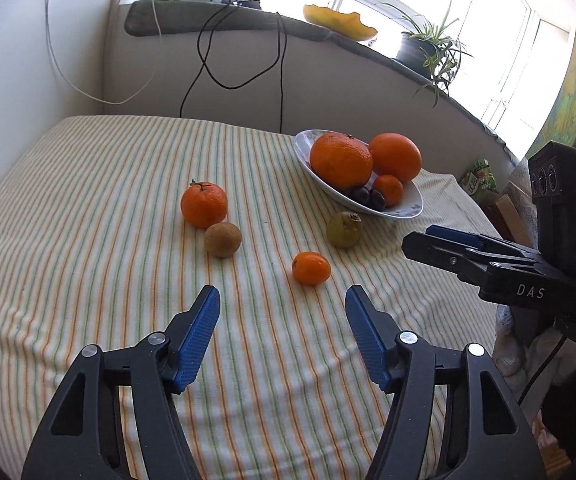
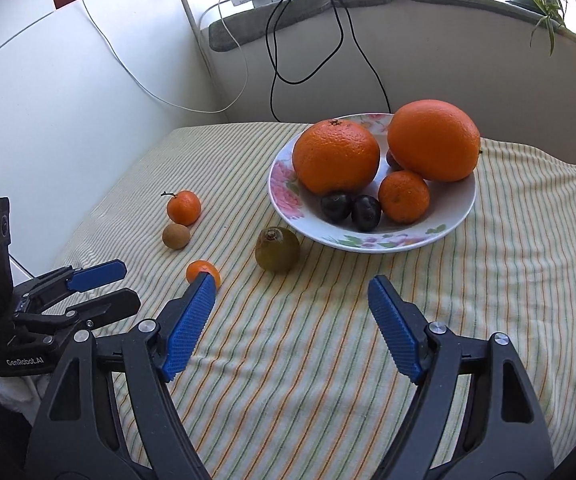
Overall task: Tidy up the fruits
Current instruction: 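Move the right tool to the green kiwi while the left tool approaches a small tangerine, then grasp the green kiwi with the right tool while the left tool grasps the small tangerine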
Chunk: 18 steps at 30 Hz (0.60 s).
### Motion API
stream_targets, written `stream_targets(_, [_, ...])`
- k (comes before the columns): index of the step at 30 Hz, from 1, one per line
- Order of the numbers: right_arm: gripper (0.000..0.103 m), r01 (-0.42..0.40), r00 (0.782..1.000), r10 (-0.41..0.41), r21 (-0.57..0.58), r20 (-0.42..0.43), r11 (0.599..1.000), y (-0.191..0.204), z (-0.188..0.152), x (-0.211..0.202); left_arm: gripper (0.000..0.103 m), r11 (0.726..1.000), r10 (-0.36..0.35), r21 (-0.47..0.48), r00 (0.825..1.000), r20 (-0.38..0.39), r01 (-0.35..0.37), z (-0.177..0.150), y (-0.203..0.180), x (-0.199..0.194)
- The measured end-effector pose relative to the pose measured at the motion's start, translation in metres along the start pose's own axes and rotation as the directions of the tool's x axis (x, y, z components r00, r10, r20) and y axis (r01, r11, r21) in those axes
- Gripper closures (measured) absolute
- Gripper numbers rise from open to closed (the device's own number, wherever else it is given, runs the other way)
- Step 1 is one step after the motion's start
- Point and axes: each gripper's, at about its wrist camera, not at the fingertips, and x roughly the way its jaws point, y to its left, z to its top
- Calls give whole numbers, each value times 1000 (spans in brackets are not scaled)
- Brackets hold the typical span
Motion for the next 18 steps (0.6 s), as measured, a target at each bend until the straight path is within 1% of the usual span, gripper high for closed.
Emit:
stream_targets(4, [31,-1,1000,0,-13,-30,1000,1,3,11,47,999,-36,7,999,-24,36,2,-7,14])
stream_targets(6, [35,-3,999,3,-12,-44,1000,1,5,17,48,999,-46,11,998,-34,46,3,-10,20])
stream_targets(9, [39,-24,998,24,-4,-66,1000,0,8,27,52,999,-46,21,998,-48,47,5,-13,28])
stream_targets(14, [41,-32,996,31,0,-89,1000,2,12,42,56,999,-38,32,997,-62,40,10,-14,38])
stream_targets(18, [45,-31,994,31,2,-105,1000,3,15,52,61,999,-29,36,997,-73,32,13,-12,43])
